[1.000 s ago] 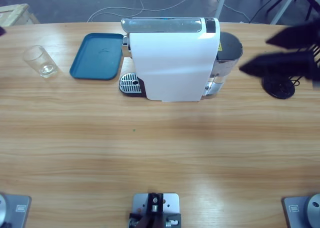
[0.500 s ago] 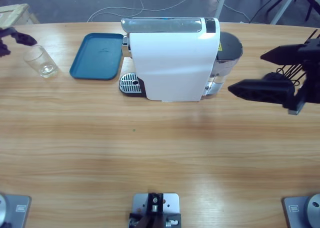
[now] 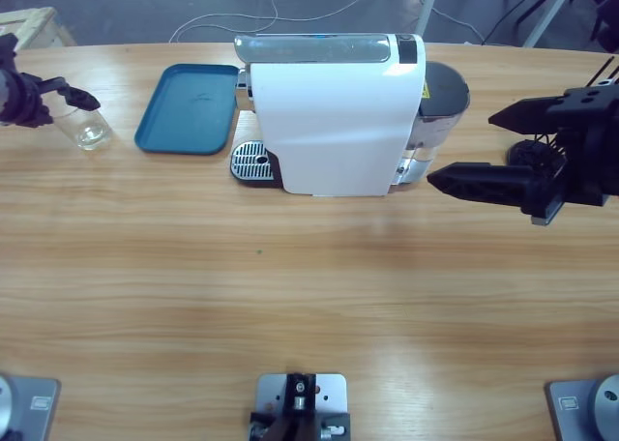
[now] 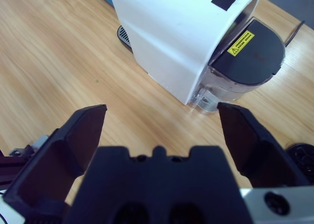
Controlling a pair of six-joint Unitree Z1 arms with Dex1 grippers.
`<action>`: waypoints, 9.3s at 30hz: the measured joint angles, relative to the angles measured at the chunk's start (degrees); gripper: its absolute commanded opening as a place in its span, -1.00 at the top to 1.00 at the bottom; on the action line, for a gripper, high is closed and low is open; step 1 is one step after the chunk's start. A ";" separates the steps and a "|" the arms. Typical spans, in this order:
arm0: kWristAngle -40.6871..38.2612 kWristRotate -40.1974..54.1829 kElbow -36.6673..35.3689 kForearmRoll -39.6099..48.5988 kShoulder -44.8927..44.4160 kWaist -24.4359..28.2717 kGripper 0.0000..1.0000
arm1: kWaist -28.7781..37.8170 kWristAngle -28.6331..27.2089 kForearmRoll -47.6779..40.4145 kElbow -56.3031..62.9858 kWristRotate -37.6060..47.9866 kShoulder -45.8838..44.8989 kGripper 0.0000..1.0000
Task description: Pour coffee
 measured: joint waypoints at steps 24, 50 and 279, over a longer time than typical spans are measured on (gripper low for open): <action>0.50 2.66 1.62 -6.49 3.55 -1.10 0.62 | -0.16 -0.16 -2.39 0.26 -0.02 2.70 -1.00; -20.79 27.59 -1.77 0.82 -0.07 -24.09 0.80 | -11.15 -0.23 11.44 -1.96 -9.03 -3.57 -1.00; 5.54 5.31 21.58 14.42 -65.43 -43.89 -0.80 | -13.04 1.99 61.95 -82.92 -8.24 49.45 1.00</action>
